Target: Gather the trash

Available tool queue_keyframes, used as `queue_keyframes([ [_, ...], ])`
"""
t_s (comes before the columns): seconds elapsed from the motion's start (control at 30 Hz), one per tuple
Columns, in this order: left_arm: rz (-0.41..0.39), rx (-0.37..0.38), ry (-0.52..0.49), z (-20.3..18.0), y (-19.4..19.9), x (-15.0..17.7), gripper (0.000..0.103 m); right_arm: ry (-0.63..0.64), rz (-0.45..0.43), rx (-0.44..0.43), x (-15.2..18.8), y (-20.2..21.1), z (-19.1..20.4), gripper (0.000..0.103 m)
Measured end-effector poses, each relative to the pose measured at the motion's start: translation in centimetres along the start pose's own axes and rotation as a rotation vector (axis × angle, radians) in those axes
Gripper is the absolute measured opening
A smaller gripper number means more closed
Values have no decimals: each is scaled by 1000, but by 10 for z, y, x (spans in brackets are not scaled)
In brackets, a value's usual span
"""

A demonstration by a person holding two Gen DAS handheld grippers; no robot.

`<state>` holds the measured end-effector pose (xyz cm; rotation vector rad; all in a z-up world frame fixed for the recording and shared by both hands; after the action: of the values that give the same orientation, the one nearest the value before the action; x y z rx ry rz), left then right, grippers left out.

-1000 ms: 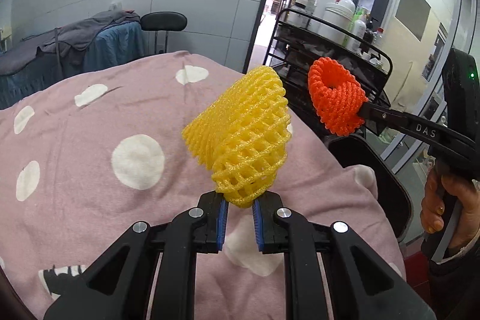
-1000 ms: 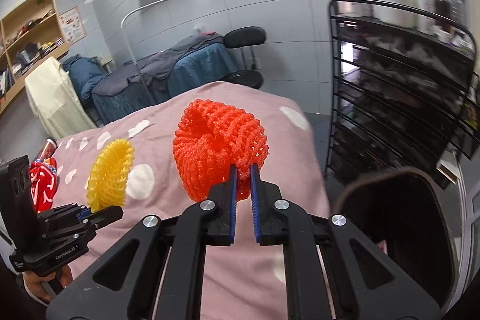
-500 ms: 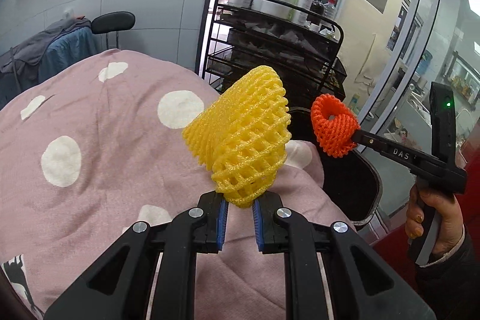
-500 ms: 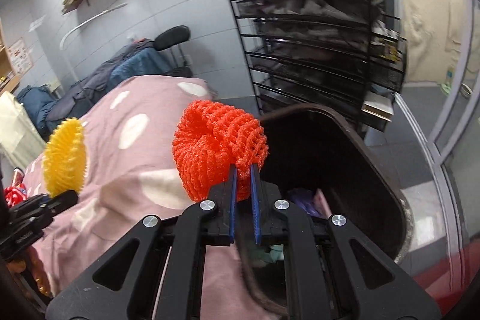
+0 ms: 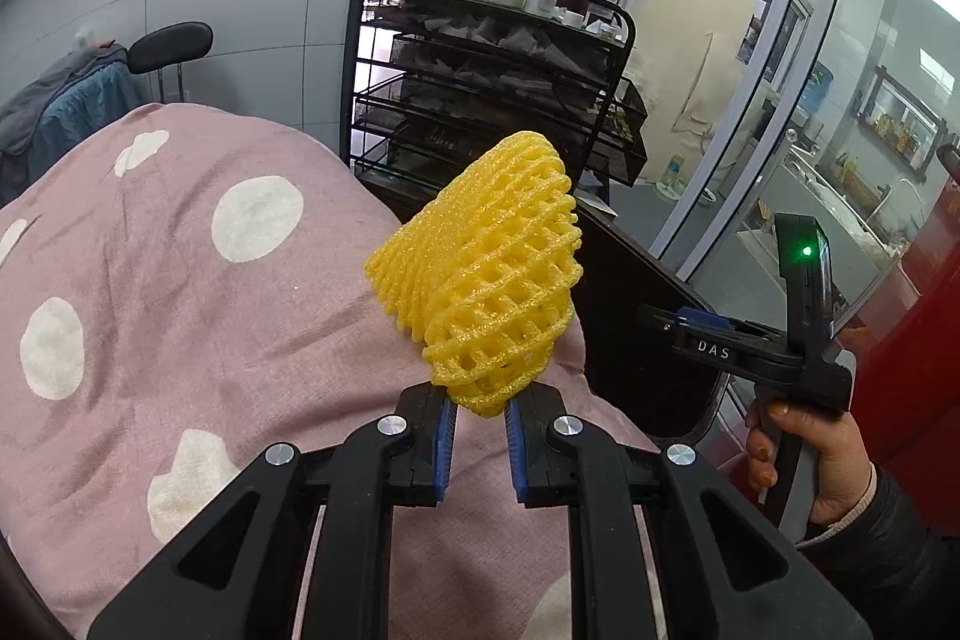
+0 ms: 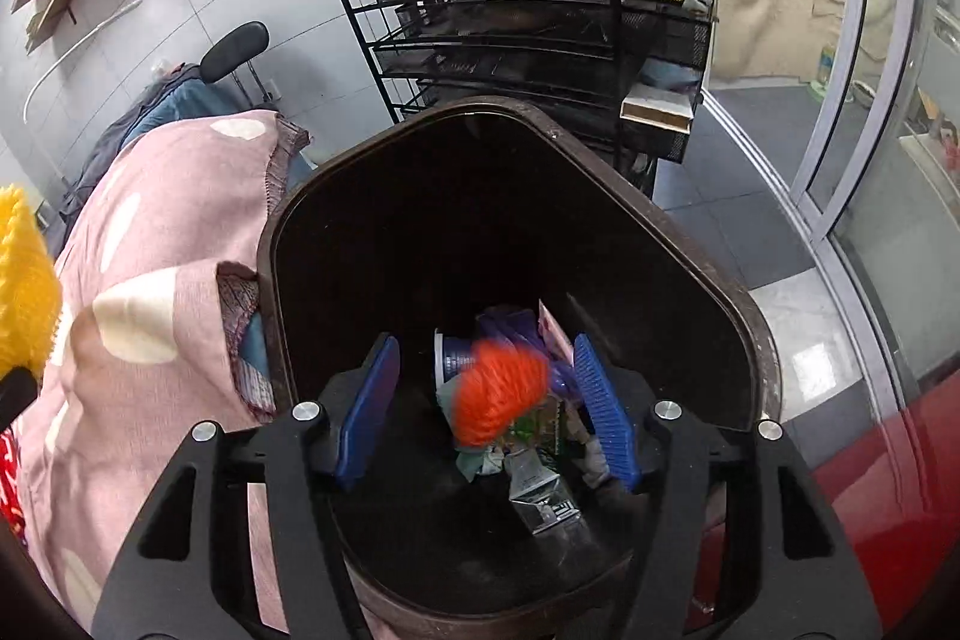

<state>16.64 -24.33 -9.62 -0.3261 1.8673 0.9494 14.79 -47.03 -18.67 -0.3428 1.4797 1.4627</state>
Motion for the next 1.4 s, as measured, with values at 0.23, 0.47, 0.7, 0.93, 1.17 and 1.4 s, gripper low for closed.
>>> queue_keyframes([
  [0.23,36,64,-31,-28,-23,-6,15,-6,-49,14,-2,19,-6,65],
  [0.47,102,134,-65,-63,-58,-7,15,19,-96,60,-10,44,-15,71],
  [0.7,174,151,-98,-89,-91,0,15,20,-118,111,-12,61,-31,75],
  [0.93,188,110,-172,-101,-106,1,48,-5,-118,158,-11,69,-52,78],
  [1.17,98,111,-186,-102,-90,-15,79,-24,-132,186,-13,73,-64,81],
  [1.4,-76,57,-165,-83,-34,-33,98,-1,-183,159,-18,81,-50,86],
])
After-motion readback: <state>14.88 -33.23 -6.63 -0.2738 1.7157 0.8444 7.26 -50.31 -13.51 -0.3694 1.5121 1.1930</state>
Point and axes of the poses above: each gripper's, at about its wrist camera, not at the fingertips, and y roughly against the way its jaws point, z to its left, x to its underside, the point moved 9 cm from there along -y, roughly the way its jaws point, and after that the axes turned 15 degrees about -z, right-handed, at the moved point
